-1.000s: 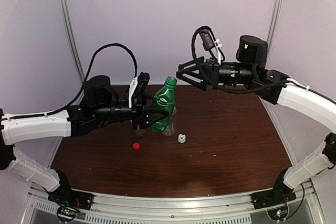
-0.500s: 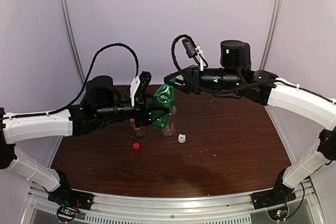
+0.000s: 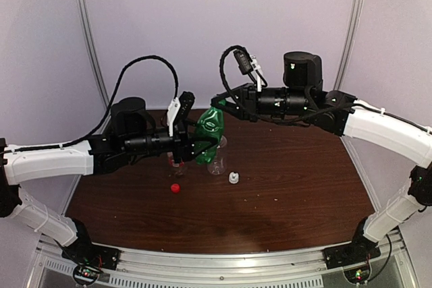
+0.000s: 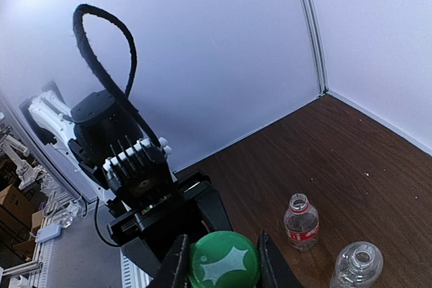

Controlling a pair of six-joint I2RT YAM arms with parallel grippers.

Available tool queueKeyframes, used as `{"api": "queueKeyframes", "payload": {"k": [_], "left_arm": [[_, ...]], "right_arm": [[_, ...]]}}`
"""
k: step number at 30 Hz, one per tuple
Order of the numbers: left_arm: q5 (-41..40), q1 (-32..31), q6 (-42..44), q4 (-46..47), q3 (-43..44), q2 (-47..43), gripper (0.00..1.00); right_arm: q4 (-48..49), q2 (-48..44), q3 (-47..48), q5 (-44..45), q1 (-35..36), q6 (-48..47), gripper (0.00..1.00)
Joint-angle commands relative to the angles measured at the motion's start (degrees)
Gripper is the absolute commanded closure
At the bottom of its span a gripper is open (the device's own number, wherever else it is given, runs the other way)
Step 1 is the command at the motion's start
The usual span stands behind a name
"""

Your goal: Unscrew the bottle caps

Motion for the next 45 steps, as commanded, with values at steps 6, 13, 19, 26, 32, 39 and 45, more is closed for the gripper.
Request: {"api": "queueKeyframes", "payload": {"k": [6,13,19,26,32,39,45], "left_arm": [[10.44,-0.17,0.43,7.33,-1.21,-1.78,0.65],[30.80,-0.16,-4.80,16.60,-2.15,-0.44,0.64],[32.20,-0.13,-6.48,18.99,-2.58,-0.19,0.64],[28.65,-0.17,-4.64,15.81,-1.94,-0.12,0.64],[22.34,-0.17,-2.68,11.72,-1.04,-0.20,0.64],[15.13,-0.17,-1.74,8.70,0.08,0.06,0.64],[8.91,-0.16,-1.40,6.78,0.71,0.32,0.65]], "right_arm": [[4.67,0.21,-0.81,-19.02,-2.59,-10.49,0.97],[-0.04,3.24,1.70,-39.37,-4.37,-21.97,0.88],[-1.67,5.32,3.50,-43.09,-5.28,-22.69,0.79],[0.06,3.43,2.35,-35.05,-5.36,-18.19,0.69],[1.89,0.31,-0.05,-30.19,-5.38,-13.40,0.50],[2.47,-4.05,-2.25,-25.25,-5.19,-9.21,0.27],[1.27,-5.89,-1.73,-13.38,-4.41,-3.18,0.23]]}}
